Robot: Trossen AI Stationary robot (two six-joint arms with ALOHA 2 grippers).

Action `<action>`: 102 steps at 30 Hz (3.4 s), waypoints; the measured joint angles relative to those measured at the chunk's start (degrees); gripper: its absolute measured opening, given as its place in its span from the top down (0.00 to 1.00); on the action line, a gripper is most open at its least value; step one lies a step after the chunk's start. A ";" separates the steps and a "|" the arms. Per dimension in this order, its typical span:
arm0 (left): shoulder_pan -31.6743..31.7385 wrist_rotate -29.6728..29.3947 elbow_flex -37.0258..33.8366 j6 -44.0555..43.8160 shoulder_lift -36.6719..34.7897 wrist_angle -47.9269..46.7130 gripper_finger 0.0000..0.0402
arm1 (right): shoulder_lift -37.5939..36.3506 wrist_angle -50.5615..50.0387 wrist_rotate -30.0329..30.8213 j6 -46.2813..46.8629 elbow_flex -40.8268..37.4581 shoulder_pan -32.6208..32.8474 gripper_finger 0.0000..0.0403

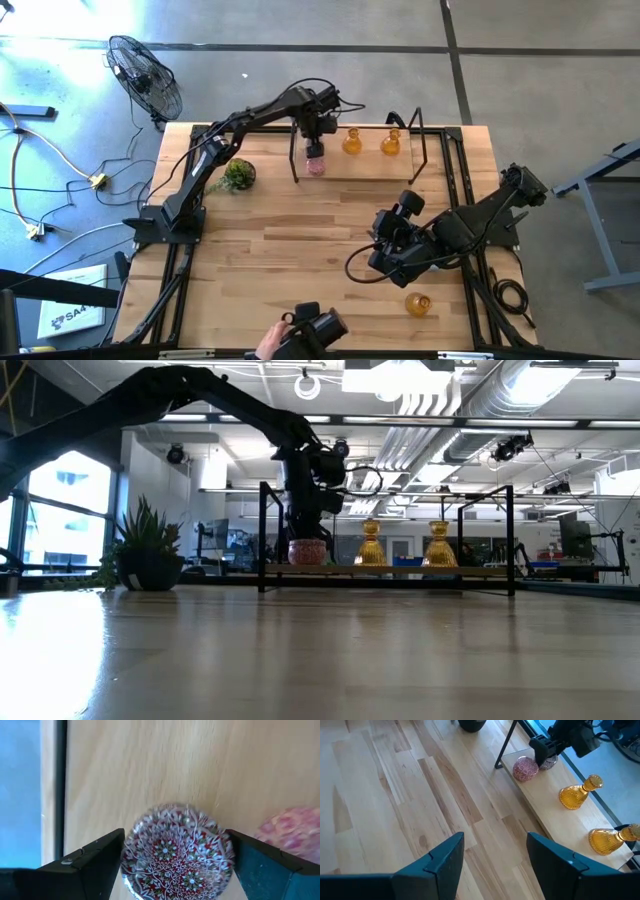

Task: Pick & Place candle stick holders
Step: Put the red patterned scented candle on the shelf, then put the orange glass candle holder on the shelf

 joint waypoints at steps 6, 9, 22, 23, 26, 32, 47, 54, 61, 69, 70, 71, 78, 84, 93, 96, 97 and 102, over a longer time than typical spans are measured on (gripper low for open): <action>-0.84 0.04 4.36 -1.20 -0.03 0.39 0.17 | 0.00 -0.16 0.20 0.02 0.00 -0.02 0.48; -1.49 0.10 7.23 -1.22 -0.03 0.13 0.17 | 0.00 -0.18 0.18 0.00 0.00 0.00 0.48; -5.91 3.53 8.61 0.24 -11.47 -6.19 0.17 | 0.00 -1.52 -4.14 0.01 0.00 0.00 0.48; -6.27 4.59 8.61 0.26 -13.02 -6.28 0.17 | 0.00 -2.05 -4.94 0.03 0.00 -0.01 0.48; -7.77 9.27 8.61 0.13 -17.47 -6.51 0.17 | 0.00 -4.16 -8.51 1.62 0.00 -0.02 0.48; -10.49 21.74 8.63 0.10 -24.53 -9.75 0.17 | 0.00 -10.24 -24.48 12.82 0.00 0.05 0.48; -18.12 30.09 8.50 -1.20 -25.86 -14.69 0.17 | 0.04 -12.38 -44.01 56.34 -0.01 8.82 0.48; -20.77 29.60 8.54 -1.18 -25.47 -14.72 0.17 | 3.64 -12.40 -45.74 72.82 -0.01 15.24 0.48; -21.83 30.22 8.54 -1.24 -25.51 -15.10 0.17 | 9.80 -12.31 -50.04 76.46 -0.02 17.11 0.48; -22.97 32.87 8.54 -1.38 -25.51 -16.78 0.17 | 14.61 -11.63 -49.91 65.79 -0.02 15.12 0.48; -23.33 33.10 8.54 -1.40 -25.51 -16.67 0.17 | 14.88 -11.33 -49.89 64.91 -0.02 14.92 0.48; -23.70 33.12 8.54 -1.38 -25.51 -16.57 0.17 | 15.07 -11.04 -49.73 64.21 -0.02 14.80 0.48; -25.34 33.22 8.54 -1.40 -25.51 -16.17 0.17 | 15.41 -10.67 -47.43 64.54 -0.02 15.64 0.48; -24.39 33.40 8.54 -1.16 -25.51 -15.54 0.17 | 15.47 -9.93 -44.35 69.43 -0.02 18.46 0.48; -25.00 37.37 8.54 -0.89 -25.51 -14.88 0.17 | 18.79 -8.20 -44.75 75.18 -0.02 21.66 0.48; -26.00 37.63 8.54 -0.75 -25.51 -14.88 0.17 | 19.69 -7.57 -44.25 75.52 -0.02 22.03 0.48; -26.32 37.59 8.54 -0.69 -25.51 -14.88 0.17 | 19.93 -7.52 -43.96 75.52 -0.02 22.00 0.48; -27.09 37.41 8.54 0.35 -25.51 -14.86 0.17 | 20.13 -8.05 -42.96 75.21 -0.02 21.36 0.48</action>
